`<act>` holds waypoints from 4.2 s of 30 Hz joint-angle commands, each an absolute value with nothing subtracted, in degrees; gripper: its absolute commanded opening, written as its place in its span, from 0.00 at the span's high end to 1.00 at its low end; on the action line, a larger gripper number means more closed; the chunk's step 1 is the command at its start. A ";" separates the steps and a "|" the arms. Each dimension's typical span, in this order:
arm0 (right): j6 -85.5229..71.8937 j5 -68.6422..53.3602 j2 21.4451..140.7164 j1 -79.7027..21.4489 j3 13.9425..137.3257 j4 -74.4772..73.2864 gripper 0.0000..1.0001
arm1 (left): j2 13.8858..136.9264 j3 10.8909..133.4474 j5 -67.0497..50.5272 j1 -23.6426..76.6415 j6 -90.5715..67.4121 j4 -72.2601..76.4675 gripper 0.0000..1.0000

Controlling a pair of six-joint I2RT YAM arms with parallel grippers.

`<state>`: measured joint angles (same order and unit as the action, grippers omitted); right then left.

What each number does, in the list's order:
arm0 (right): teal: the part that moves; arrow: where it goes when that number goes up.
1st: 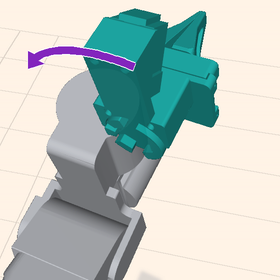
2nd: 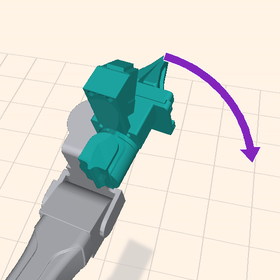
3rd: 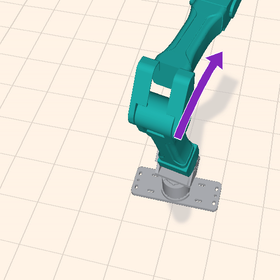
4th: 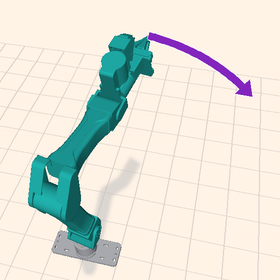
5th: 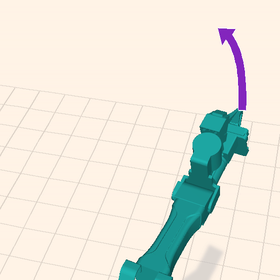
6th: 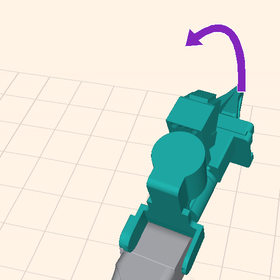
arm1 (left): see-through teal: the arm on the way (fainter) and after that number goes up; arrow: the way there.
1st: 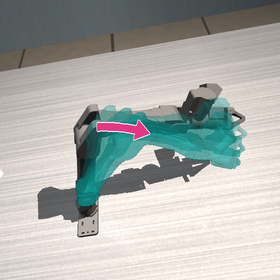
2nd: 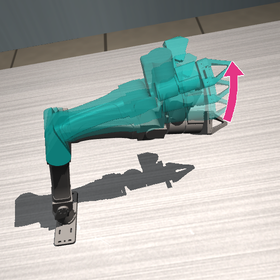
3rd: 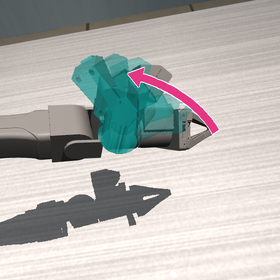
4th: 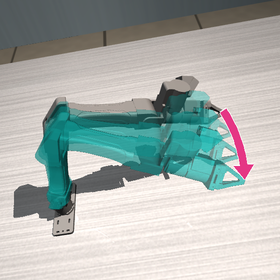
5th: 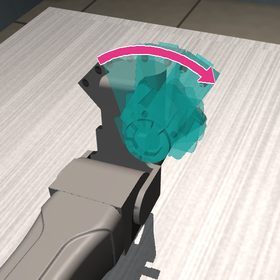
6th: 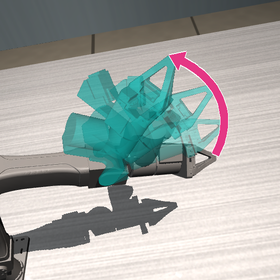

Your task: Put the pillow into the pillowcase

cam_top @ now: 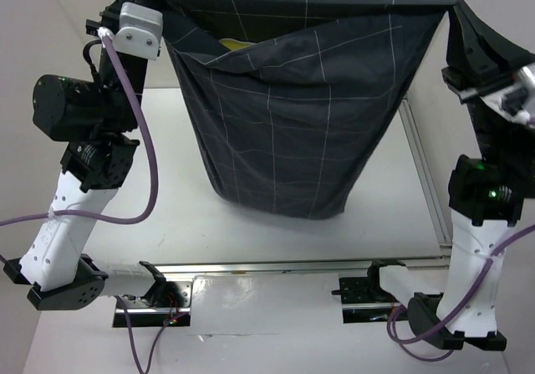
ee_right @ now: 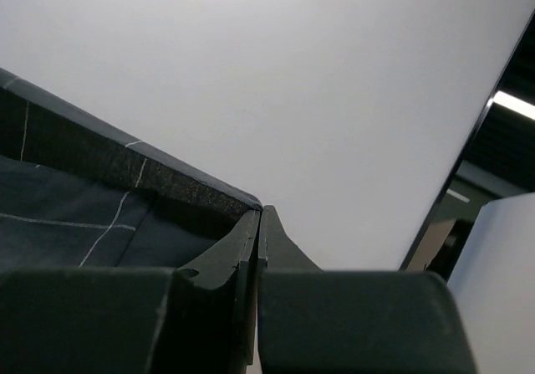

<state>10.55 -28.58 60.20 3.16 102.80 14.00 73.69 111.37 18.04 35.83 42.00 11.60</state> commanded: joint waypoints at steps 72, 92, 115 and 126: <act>-2.73 -54.33 98.59 -29.69 88.15 -26.10 0.99 | 131.22 133.95 -27.59 13.36 12.31 -47.82 1.00; 7.55 -32.00 110.92 -22.16 87.01 -40.16 1.00 | 128.33 110.30 -22.42 5.72 16.96 -42.45 1.00; 29.84 -59.41 107.83 -27.30 105.20 -59.47 1.00 | 125.32 113.01 -24.96 5.36 17.94 -54.84 1.00; 39.65 -39.67 115.83 -33.49 85.99 -59.70 1.00 | 128.33 120.24 -24.52 7.03 16.87 -53.36 1.00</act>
